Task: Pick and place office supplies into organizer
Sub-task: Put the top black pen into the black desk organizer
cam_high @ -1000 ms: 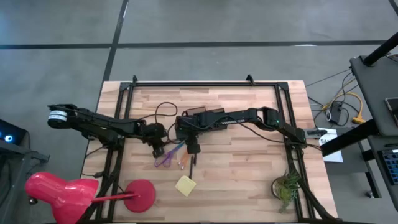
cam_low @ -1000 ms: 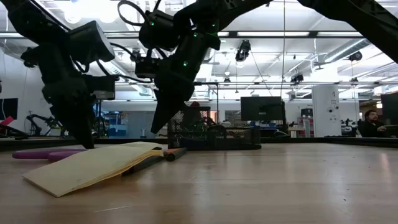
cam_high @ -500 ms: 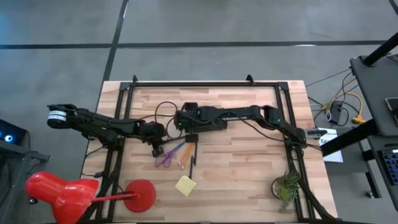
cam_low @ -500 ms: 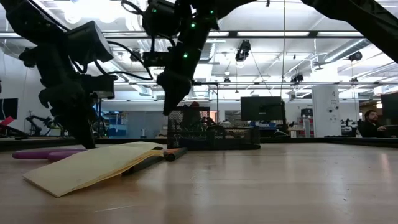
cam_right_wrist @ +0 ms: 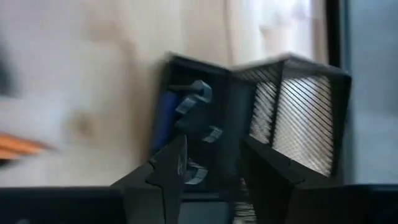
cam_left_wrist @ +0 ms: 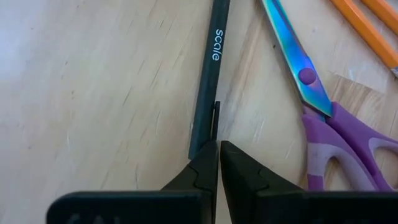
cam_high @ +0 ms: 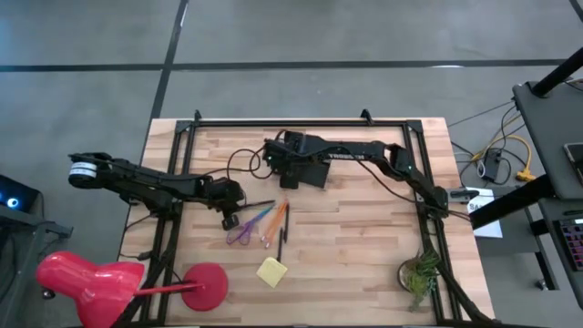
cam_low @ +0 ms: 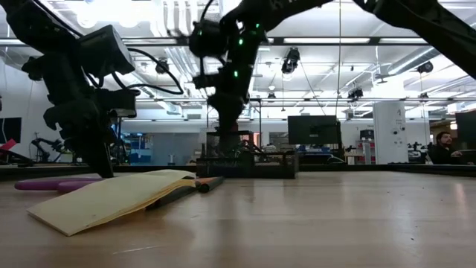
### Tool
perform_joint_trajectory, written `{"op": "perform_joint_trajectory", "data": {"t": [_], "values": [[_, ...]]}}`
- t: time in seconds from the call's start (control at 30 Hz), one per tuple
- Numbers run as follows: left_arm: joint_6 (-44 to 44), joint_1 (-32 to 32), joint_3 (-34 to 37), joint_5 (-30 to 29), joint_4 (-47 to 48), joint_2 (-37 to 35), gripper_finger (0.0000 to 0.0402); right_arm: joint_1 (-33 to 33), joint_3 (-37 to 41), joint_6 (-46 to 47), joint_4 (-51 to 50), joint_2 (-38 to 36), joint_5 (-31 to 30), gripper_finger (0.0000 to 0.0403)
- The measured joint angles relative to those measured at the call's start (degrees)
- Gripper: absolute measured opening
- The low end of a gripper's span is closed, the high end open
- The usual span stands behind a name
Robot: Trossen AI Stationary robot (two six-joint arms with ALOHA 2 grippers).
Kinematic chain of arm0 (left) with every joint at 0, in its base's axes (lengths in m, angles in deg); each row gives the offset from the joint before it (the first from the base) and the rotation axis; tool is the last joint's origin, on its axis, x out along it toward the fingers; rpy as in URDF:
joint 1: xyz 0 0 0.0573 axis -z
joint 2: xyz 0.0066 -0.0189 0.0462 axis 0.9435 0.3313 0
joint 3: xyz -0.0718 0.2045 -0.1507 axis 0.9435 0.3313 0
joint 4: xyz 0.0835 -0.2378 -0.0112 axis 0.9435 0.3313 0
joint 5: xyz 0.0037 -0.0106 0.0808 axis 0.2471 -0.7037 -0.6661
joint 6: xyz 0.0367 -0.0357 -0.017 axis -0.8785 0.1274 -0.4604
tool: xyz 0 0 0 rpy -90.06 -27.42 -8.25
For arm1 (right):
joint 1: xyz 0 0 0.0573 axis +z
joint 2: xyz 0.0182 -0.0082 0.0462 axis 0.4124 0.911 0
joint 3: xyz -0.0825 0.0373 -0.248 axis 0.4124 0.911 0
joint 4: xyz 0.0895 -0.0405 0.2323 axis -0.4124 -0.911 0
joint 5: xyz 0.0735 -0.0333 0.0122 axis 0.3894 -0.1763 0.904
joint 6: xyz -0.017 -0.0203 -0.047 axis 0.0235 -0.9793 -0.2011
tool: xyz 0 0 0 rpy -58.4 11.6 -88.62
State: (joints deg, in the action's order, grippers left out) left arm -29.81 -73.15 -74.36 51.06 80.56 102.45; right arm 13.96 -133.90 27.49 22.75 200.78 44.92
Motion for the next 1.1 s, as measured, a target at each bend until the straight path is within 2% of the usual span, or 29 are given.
{"op": "perform_joint_trajectory", "data": {"t": [0.1, 0.2, 0.27, 0.4, 0.53, 1.1], "values": [[-0.1, 0.0, 0.0, -0.1, 0.0, 0.0, 0.0006, 1.1, -0.2, 0.6, 1.3, -1.3, 7.7, 0.0137], [-0.9, 0.0, 0.0, -0.3, 0.0, 0.0, 0.0006, 2.6, -0.3, -2.6, 2.4, -1.8, 17.6, 0.0137], [-1.8, 0.0, 0.0, -1.0, 0.0, 0.0, 0.0006, 3.5, -0.3, -5.4, 2.8, -1.5, 20.4, 0.0137], [-2.8, -0.1, 0.0, -1.4, 0.0, 0.0, 0.0006, 4.1, 0.0, -6.8, 4.1, 0.2, 21.1, 0.0137], [-2.8, -0.1, 0.0, -1.3, 0.0, 0.0, 0.0006, 4.3, 0.2, -2.7, 6.9, 2.9, 23.1, 0.0133], [-1.1, 0.0, -0.1, -0.2, -1.8, 0.1, 0.0006, 5.2, 1.9, 3.6, 11.3, 5.8, 23.5, 0.0082]]}}
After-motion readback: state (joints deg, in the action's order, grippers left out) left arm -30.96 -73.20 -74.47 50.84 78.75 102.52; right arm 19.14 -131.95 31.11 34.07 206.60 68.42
